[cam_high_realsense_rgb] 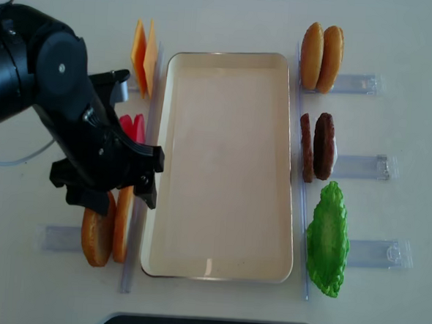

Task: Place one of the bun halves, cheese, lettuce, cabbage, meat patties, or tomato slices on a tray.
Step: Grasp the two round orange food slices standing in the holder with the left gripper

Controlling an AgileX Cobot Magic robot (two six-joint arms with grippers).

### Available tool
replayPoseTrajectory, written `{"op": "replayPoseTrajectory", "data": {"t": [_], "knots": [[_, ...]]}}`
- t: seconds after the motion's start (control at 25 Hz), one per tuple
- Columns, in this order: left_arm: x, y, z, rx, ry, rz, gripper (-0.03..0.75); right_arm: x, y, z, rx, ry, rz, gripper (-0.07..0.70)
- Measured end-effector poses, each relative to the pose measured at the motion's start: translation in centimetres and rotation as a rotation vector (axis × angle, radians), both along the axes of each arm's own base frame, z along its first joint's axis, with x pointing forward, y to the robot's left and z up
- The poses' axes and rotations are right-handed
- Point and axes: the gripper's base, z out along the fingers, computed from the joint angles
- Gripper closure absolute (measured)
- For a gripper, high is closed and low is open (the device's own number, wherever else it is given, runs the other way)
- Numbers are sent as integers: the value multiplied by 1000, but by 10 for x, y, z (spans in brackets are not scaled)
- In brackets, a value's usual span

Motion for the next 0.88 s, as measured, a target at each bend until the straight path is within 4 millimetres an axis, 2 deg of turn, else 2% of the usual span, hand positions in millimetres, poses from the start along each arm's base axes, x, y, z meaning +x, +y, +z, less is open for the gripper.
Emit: {"op": "replayPoseTrajectory", "data": {"t": [0.4, 0.88], "knots": [[4, -2, -12, 27, 46, -18, 73, 0, 0, 0, 0, 0, 0, 45], [3, -2, -14, 41, 71, -23, 73, 0, 0, 0, 0, 0, 0, 45]]}}
